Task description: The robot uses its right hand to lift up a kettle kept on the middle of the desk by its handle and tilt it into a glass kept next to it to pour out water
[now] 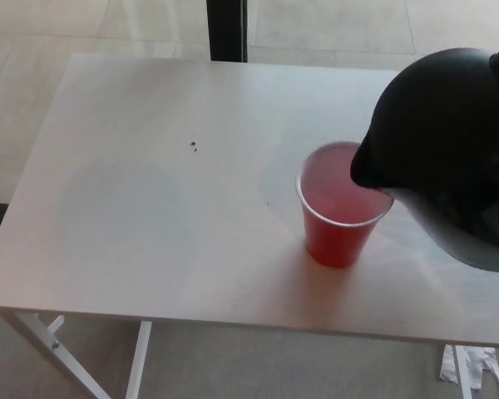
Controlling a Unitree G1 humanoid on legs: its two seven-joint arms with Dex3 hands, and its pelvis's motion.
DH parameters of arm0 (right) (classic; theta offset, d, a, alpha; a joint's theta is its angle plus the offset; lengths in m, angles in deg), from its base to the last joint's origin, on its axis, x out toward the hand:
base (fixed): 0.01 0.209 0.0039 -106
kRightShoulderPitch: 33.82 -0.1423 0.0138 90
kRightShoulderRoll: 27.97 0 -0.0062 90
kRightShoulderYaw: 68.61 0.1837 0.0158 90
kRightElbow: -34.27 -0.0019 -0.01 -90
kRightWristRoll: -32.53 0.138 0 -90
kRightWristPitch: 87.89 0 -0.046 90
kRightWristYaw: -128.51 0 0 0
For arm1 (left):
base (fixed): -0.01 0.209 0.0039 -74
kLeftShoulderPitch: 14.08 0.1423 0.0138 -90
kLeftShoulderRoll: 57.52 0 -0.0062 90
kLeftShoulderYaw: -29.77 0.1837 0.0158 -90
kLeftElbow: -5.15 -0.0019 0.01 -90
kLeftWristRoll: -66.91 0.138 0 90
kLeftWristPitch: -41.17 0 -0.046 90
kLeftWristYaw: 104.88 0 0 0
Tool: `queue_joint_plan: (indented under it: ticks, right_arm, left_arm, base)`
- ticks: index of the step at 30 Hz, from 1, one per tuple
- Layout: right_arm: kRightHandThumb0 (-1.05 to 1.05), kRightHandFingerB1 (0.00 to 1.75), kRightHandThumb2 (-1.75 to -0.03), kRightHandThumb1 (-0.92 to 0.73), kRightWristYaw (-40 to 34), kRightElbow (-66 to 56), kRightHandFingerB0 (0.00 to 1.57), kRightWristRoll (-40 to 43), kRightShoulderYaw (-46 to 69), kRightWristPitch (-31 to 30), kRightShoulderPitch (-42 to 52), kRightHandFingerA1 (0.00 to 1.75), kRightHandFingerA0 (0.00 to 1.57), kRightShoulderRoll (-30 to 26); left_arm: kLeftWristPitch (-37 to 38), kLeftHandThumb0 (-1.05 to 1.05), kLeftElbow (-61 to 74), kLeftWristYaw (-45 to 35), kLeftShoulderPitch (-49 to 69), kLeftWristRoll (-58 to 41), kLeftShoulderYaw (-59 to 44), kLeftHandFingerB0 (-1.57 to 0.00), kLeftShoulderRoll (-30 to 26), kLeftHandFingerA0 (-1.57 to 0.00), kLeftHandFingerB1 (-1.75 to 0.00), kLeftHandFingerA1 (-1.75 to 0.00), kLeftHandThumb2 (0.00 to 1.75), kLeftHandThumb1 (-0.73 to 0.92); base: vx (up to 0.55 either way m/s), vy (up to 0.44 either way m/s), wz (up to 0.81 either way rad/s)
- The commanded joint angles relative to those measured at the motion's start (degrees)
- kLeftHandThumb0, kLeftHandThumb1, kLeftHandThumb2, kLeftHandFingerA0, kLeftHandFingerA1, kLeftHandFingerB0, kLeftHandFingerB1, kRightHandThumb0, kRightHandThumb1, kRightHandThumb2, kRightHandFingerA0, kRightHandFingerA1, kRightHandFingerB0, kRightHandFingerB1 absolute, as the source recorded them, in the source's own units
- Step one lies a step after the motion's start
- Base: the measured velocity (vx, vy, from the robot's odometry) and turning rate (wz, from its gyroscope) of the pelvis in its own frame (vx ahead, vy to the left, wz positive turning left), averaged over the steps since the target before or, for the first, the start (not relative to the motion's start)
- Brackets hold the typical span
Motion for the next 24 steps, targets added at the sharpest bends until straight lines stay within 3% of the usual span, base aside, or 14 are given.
queue_joint_plan:
  ticks: [1, 2, 3, 6, 7, 8, 10, 11, 12, 14, 20, 21, 23, 24]
  right_arm:
    - [-0.15, 1.54, -1.35, -0.37, 1.5, 1.1, 0.88, -5.6, -3.5, 0.8, -0.8, 1.72, 0.95, -4.1]
    - [-0.13, 1.56, -1.35, -0.37, 1.5, 1.2, 0.87, -6.6, -4.4, 0.5, -0.8, 1.74, 0.94, -4.9]
    - [-0.19, 1.27, -1.19, -0.4, 1.1, 0.8, 1.06, -8.1, -5.2, -0.2, -0.6, 1.42, 1.25, -5.8]
    - [-0.2, 1.26, -1.19, -0.4, 0.2, 0.0, 1.04, -10.4, -6.6, -1.0, -0.9, 1.42, 1.24, -7.0]
    - [-0.2, 1.23, -1.19, -0.41, 0.2, -0.5, 1.01, -11.1, -7.1, -1.7, -1.2, 1.41, 1.23, -7.3]
    - [-0.15, 1.47, -1.25, -0.4, 0.6, -0.5, 0.82, -11.4, -7.6, -1.9, -1.6, 1.75, 0.91, -7.4]
    - [-0.13, 1.44, -1.28, -0.48, 1.8, 0.0, 0.8, -11.3, -7.9, -0.8, -2.5, 1.74, 1.05, -7.8]
    - [-0.13, 1.44, -1.28, -0.48, 1.9, 0.0, 0.8, -11.4, -7.9, -0.8, -2.6, 1.74, 1.05, -7.7]
    - [-0.23, 1.24, -1.17, -0.42, 2.4, -0.1, 1.0, -11.3, -8.0, -1.3, -3.2, 1.41, 1.22, -7.6]
    - [-0.18, 1.56, -1.33, -0.38, 3.1, -0.1, 0.83, -10.9, -8.0, -2.9, -4.7, 1.75, 0.94, -6.8]
    - [-0.21, 1.67, -1.36, -0.34, 2.6, 2.5, 0.82, -12.1, -8.8, -4.0, -9.2, 1.75, 0.94, -5.4]
    - [-0.27, 1.33, -1.19, -0.41, 2.3, 2.7, 1.08, -12.1, -8.7, -4.2, -9.7, 1.43, 1.24, -5.1]
    - [-0.27, 1.31, -1.17, -0.42, 2.2, 2.8, 1.07, -11.8, -8.3, -6.9, -11.0, 1.41, 1.23, -4.3]
    - [-0.23, 1.33, -1.21, -0.43, 2.4, 3.1, 1.09, -9.8, -6.7, -7.1, -11.4, 1.45, 1.27, -3.3]
  left_arm:
    - [-0.7, -0.86, 0.3, -0.4, -0.4, -0.7, -0.4, -0.29, -1.3, -0.44, -0.6, -0.65, 1.18, 0.81]
    - [-0.7, -0.86, 0.3, -0.4, -0.4, -0.7, -0.4, -0.31, -1.3, -0.47, -0.55, -0.6, 0.78, 0.92]
    - [-0.6, -0.86, 0.3, -0.5, -0.6, -0.5, -0.2, -0.29, -1.4, -0.44, -0.6, -0.64, 1.19, 0.81]
    - [-0.7, -0.86, 0.3, -0.8, -1.1, -0.7, -0.4, -0.3, -1.5, -0.45, -0.61, -0.65, 1.19, 0.8]
    - [-0.6, -0.86, 0.3, -0.4, -1.2, -0.2, 0.1, -0.3, -1.6, -0.46, -0.55, -0.59, 0.78, 0.92]
    - [-0.6, -0.86, 0.3, -0.5, -1.1, -0.2, 0.0, -0.3, -1.7, -0.46, -0.55, -0.59, 0.78, 0.92]
    - [-0.7, -0.88, 0.3, -0.6, -1.1, -0.5, -0.3, -0.29, -1.6, -0.45, -0.59, -0.64, 1.19, 0.82]
    - [-0.7, -0.88, 0.2, -0.6, -1.1, -0.5, -0.3, -0.29, -1.6, -0.45, -0.59, -0.64, 1.19, 0.82]
    - [-0.8, -0.88, 0.2, -0.6, -1.0, -0.7, -0.4, -0.29, -1.6, -0.45, -0.54, -0.59, 0.77, 0.92]
    - [-0.6, -0.89, 0.1, -0.7, -0.9, -0.7, -0.5, -0.29, -1.5, -0.44, -0.6, -0.65, 1.19, 0.81]
    - [-0.6, -0.85, 0.6, -0.8, -0.3, -0.9, -0.7, -0.3, -1.2, -0.45, -0.6, -0.66, 1.19, 0.81]
    - [-0.6, -0.86, 0.5, -0.8, -0.3, -0.9, -0.7, -0.3, -1.2, -0.45, -0.56, -0.6, 0.78, 0.92]
    - [-0.5, -0.87, 0.4, -1.1, -0.2, -0.9, -0.8, -0.29, -1.2, -0.44, -0.6, -0.65, 1.19, 0.81]
    - [-0.2, -0.87, 0.4, -0.7, -0.1, -0.5, -0.5, -0.3, -1.2, -0.46, -0.54, -0.59, 0.78, 0.92]
  base:
    - [0.0, 0.0, 0.0]
    - [0.0, 0.0, 0.0]
    - [0.0, 0.0, 0.0]
    - [0.0, 0.0, 0.0]
    - [0.0, 0.0, 0.0]
    - [0.0, 0.0, 0.0]
    - [0.0, 0.0, 0.0]
    - [0.0, 0.0, 0.0]
    - [0.0, 0.0, 0.0]
    - [0.0, 0.0, 0.0]
    - [0.0, 0.0, 0.0]
    - [0.0, 0.0, 0.0]
    - [0.0, 0.0, 0.0]
    - [0.0, 0.0, 0.0]
